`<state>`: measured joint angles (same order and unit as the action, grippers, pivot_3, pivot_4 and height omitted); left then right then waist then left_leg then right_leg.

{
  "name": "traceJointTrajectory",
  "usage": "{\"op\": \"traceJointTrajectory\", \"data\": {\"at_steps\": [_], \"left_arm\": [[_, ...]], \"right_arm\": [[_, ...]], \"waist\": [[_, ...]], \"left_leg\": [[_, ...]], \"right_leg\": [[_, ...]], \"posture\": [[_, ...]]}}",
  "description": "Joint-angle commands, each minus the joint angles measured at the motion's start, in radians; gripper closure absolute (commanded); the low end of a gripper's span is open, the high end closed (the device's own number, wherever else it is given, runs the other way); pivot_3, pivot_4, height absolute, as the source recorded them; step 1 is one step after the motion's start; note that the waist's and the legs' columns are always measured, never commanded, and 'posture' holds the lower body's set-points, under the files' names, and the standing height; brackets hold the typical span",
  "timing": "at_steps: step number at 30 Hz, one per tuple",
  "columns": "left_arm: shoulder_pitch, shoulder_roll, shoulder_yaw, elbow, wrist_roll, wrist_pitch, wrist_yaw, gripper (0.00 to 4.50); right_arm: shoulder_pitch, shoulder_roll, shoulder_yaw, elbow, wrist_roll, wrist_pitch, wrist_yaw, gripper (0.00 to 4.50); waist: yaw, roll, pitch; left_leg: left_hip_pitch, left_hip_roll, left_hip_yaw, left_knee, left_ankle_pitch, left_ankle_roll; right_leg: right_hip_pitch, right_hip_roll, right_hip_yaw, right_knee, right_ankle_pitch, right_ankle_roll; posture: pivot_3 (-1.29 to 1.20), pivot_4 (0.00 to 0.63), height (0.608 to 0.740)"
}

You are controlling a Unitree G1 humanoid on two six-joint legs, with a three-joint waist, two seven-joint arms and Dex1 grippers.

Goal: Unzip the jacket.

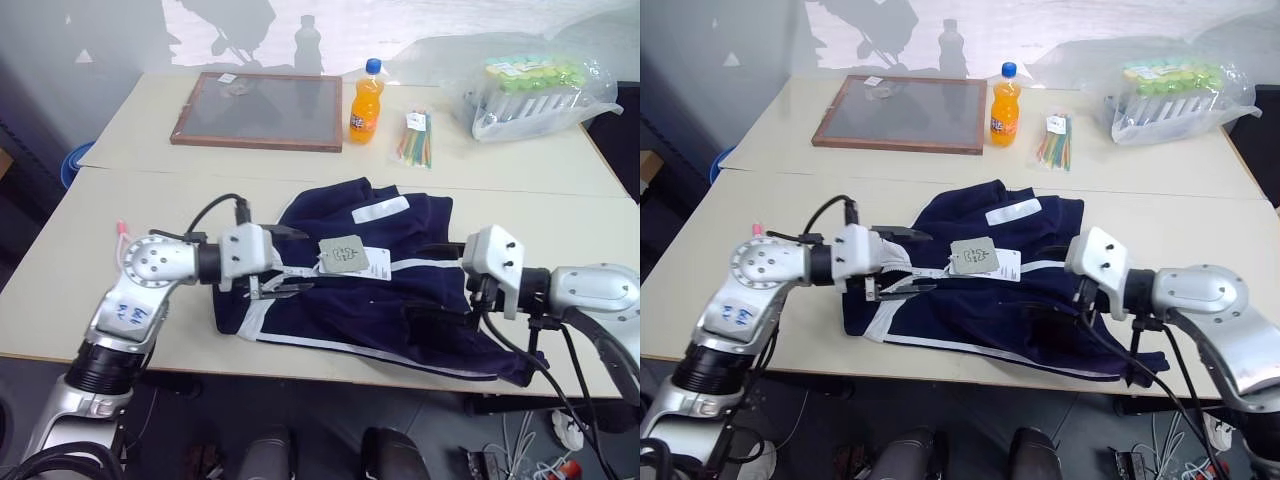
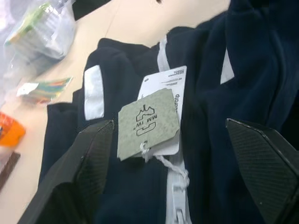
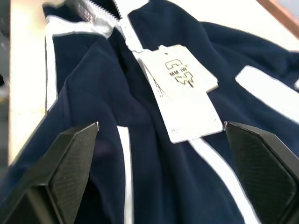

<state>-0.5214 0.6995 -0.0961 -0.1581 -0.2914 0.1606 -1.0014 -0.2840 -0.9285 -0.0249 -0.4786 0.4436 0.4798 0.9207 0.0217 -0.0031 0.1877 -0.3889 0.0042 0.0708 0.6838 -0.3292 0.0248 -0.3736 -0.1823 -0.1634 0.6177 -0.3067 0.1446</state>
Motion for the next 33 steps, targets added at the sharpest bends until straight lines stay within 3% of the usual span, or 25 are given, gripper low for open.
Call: {"op": "traceJointTrajectory", "data": {"at_steps": [1, 7, 13, 16, 26, 33], "left_arm": [[-0.030, 0.125, 0.127, -0.001, -0.179, 0.262, -0.092, 0.46], [-0.098, 0.230, 0.093, 0.125, -0.168, 0.309, -0.238, 0.46], [-0.126, 0.186, -0.018, 0.218, -0.038, 0.177, -0.288, 0.46], [-0.150, 0.141, -0.040, 0.253, -0.006, 0.139, -0.279, 0.44], [-0.207, 0.071, -0.048, 0.342, 0.044, 0.070, -0.286, 0.44], [-0.216, 0.032, -0.067, 0.373, 0.069, 0.034, -0.301, 0.44]], "right_arm": [[-0.091, 0.077, 0.159, 0.037, -0.228, -0.189, -0.062, 0.00], [-0.185, 0.218, 0.341, 0.189, -0.469, -0.386, -0.120, 0.00], [-0.276, 0.340, 0.422, 0.381, -0.646, -0.540, -0.212, 0.00], [-0.299, 0.372, 0.420, 0.446, -0.687, -0.584, -0.240, 0.62], [-0.303, 0.387, 0.421, 0.482, -0.733, -0.605, -0.230, 3.99], [-0.329, 0.414, 0.432, 0.577, -0.820, -0.637, -0.275, 3.99]], "waist": [[-0.002, 0.000, 0.000], [-0.019, 0.000, 0.000], [-0.026, 0.000, 0.000], [-0.025, 0.000, 0.000], [-0.027, 0.000, 0.000], [-0.028, 0.000, 0.000]], "left_leg": [[0.000, 0.000, 0.000, 0.000, 0.000, 0.000], [0.000, 0.000, 0.001, -0.001, 0.001, -0.002], [0.000, 0.000, 0.001, -0.001, 0.001, -0.002], [0.000, 0.000, 0.001, -0.001, 0.001, -0.002], [0.000, 0.000, 0.001, -0.001, 0.001, -0.002], [-0.001, 0.000, 0.001, -0.001, 0.001, -0.002]], "right_leg": [[0.000, 0.000, 0.000, 0.000, 0.000, 0.000], [-0.002, 0.001, 0.000, 0.001, -0.001, -0.001], [-0.002, 0.001, 0.001, 0.001, -0.001, -0.001], [-0.002, 0.001, 0.001, 0.002, -0.001, -0.001], [-0.002, 0.001, 0.001, 0.002, -0.001, -0.001], [-0.002, 0.001, 0.002, 0.002, -0.001, -0.001]], "posture": [[0.00, 0.150, 0.740], [0.00, 0.150, 0.740], [0.00, 0.150, 0.740], [0.00, 0.150, 0.740], [0.00, 0.150, 0.740], [0.00, 0.150, 0.740]]}}
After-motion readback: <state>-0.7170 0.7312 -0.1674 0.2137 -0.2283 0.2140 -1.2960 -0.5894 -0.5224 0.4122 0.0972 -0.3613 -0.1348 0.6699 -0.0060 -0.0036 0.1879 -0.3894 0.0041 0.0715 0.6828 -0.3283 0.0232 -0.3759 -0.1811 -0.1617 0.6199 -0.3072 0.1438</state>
